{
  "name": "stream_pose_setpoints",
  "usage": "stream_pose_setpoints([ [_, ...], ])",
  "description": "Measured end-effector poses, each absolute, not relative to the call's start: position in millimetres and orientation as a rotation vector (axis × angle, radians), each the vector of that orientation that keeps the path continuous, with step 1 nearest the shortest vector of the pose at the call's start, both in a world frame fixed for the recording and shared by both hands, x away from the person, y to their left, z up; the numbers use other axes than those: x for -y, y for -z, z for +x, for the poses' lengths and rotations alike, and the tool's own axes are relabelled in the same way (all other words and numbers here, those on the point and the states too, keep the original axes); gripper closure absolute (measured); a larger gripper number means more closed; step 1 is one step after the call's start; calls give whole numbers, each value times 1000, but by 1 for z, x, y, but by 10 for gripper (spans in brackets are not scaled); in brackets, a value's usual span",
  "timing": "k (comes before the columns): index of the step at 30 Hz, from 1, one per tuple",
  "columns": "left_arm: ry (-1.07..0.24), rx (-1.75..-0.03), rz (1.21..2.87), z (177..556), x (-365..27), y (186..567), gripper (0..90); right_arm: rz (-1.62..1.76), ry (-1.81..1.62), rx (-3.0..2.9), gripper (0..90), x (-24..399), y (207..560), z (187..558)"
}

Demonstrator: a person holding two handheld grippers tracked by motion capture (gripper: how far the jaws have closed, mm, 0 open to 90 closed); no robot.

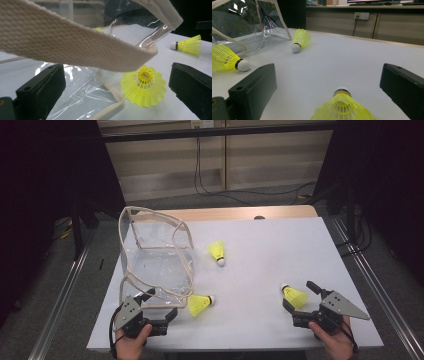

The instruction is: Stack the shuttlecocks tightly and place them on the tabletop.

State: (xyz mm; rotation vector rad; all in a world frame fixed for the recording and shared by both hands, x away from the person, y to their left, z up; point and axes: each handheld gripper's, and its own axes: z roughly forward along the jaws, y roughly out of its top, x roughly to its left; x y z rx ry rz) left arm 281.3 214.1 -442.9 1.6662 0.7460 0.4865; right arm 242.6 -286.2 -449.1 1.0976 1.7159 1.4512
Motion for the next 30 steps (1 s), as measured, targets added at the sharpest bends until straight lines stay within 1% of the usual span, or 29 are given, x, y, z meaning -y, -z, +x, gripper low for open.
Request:
stream_pose_setpoints([
  [19, -374, -733, 1696, 275, -204, 445, 1, 1092, -1447, -1723, 4, 285, 449, 244],
  [30, -350, -711, 1719, 272, -199, 445, 2, 1087, -1447, -1725, 4, 286, 449, 245],
])
